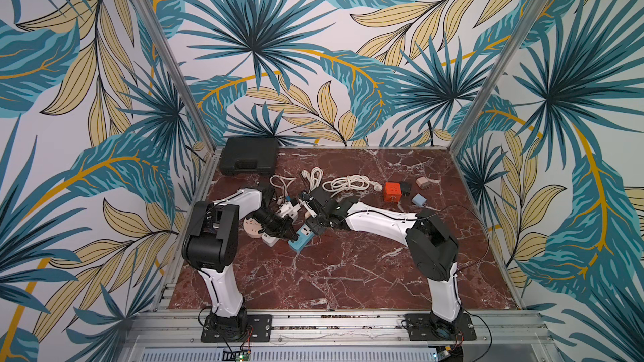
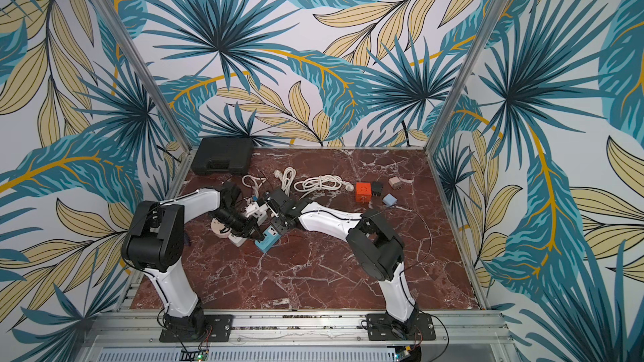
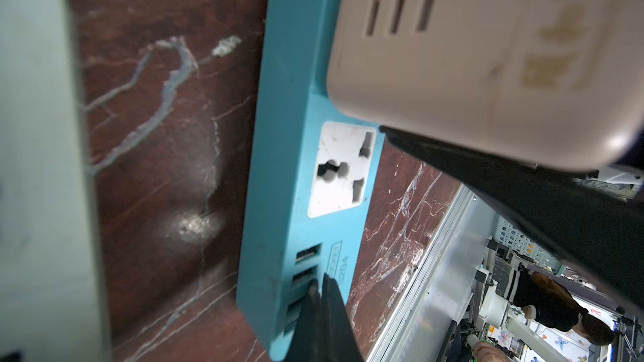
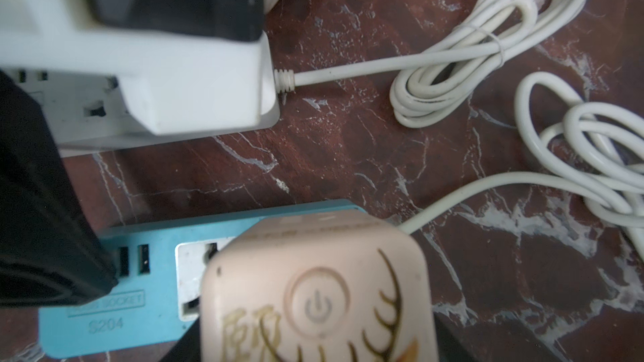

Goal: Pull the plug off the socket
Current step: Remove the plug from the socket.

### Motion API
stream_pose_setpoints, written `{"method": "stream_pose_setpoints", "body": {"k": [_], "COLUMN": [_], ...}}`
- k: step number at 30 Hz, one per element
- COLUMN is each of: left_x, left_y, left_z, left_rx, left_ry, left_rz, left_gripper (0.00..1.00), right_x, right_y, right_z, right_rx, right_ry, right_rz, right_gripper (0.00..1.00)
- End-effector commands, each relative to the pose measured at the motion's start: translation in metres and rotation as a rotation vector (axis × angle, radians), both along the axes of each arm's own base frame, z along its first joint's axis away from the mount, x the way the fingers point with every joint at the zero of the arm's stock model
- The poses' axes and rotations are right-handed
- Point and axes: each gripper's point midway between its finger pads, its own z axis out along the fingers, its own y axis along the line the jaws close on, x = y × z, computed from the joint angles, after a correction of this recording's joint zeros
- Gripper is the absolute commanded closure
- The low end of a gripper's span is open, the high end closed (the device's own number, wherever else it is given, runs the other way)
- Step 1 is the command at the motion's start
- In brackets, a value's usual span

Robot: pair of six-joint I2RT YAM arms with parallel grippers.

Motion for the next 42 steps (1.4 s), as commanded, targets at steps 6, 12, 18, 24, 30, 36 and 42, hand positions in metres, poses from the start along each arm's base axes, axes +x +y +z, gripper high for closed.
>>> {"method": "stream_pose_setpoints", "body": {"k": [6, 12, 18, 24, 30, 36, 42], "left_x": [0.012, 0.012, 0.011, 0.011, 0.011, 0.011, 0.012], "left_y": [0.016, 0.016, 0.016, 0.016, 0.016, 0.016, 0.016], "left_z": [-0.029, -0.029, -0.029, -0.029, -0.029, -0.029, -0.029], "left_rx": [0.119, 0.119, 0.118, 0.122, 0.122, 0.121, 0.118], "left_ry": [-0.050, -0.050, -0.048, -0.049, -0.048, -0.048, -0.049], "left_rz": [-0.019, -0.019, -0.020, -0.020, -0.019, -0.019, -0.017], "left_gripper": [1.00, 1.00, 1.00, 1.00, 1.00, 1.00, 1.00], "right_x": [-0.006, -0.014, -0.010, -0.005, -0.004, -0.004, 0.000], "right_y": [0.019, 0.034, 0.041, 0.039, 0.031, 0.027, 0.024], "right_z": [0.005, 0.019, 0.043, 0.045, 0.035, 0.015, 0.015], "right_rx": [-0.076, 0.058, 0.272, 0.259, 0.162, 0.036, -0.004], "right_ry": [-0.076, -0.009, 0.095, 0.109, 0.056, -0.015, -0.057], "right_rz": [0.058, 0.085, 0.062, 0.055, 0.048, 0.043, 0.025], "right_gripper": [0.98, 0.99, 0.99, 0.99, 0.99, 0.99, 0.99]}}
